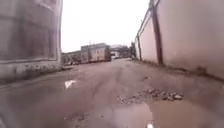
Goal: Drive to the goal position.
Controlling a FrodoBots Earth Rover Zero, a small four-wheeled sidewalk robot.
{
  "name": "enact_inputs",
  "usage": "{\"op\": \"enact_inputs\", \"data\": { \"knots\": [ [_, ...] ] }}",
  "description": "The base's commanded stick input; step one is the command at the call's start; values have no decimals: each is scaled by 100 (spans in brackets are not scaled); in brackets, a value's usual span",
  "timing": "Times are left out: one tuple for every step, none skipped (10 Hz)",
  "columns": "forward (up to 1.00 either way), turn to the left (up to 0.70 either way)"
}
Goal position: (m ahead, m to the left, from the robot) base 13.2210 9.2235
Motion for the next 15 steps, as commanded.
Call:
{"op": "enact_inputs", "data": {
  "knots": [
    [100, 12],
    [100, 12],
    [100, 12],
    [100, 12],
    [100, 12],
    [100, 12],
    [100, 12],
    [100, 12],
    [100, 12],
    [100, 12],
    [100, 12],
    [100, -28],
    [100, -28],
    [100, -28],
    [100, -28]
  ]
}}
